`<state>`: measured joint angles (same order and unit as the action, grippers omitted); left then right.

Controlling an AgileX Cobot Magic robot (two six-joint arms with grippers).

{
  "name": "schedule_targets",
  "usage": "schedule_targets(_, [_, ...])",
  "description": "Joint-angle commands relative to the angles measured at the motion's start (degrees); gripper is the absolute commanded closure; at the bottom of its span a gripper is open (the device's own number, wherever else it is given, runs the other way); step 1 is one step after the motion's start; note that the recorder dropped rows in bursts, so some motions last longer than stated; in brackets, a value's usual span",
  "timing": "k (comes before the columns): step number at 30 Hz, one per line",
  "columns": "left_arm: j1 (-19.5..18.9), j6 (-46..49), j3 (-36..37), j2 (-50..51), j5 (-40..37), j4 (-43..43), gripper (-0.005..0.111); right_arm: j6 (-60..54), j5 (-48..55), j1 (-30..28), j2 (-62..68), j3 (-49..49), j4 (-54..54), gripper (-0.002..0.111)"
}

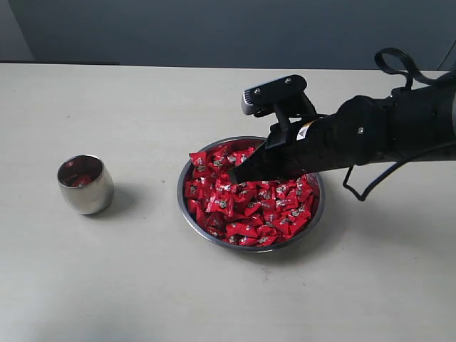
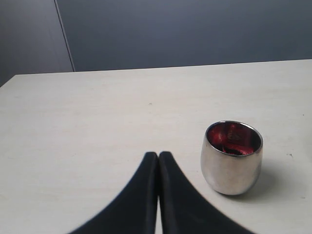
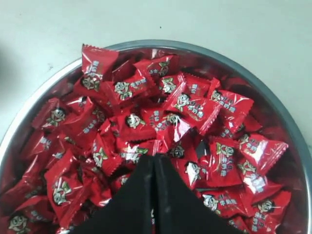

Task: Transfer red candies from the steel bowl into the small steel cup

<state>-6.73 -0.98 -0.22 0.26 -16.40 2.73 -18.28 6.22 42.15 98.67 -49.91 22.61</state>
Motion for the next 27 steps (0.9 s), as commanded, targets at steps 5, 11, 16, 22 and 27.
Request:
schedule_targets(5, [-0.03, -0.14, 0.22, -0.26, 0.09, -0.13, 0.106, -0.12, 5.26, -3.88, 4.07, -5.86, -1.37, 0.109])
schedule_targets(11, [-0.03, -0.14, 0.22, -0.26, 0.09, -0.13, 0.106, -0.12, 7.38, -4.50, 6.45, -10.65, -4.80, 0.109])
schedule_targets(16, [-0.03, -0.14, 0.22, -0.26, 0.09, -0.13, 0.106, -0.50, 9.66, -4.50, 8.42, -13.96, -4.90, 0.109])
schedule_targets(22, [-0.03, -0.14, 0.22, -0.26, 0.09, -0.13, 0.106, -1.74, 12.35, -4.40, 11.70, -17.98, -4.67, 0.109])
schedule_targets(27, [-0.03, -0.14, 0.22, -0.26, 0.09, -0.13, 0.106, -2.62, 12.94, -4.40, 12.42, -18.95, -3.42, 0.109])
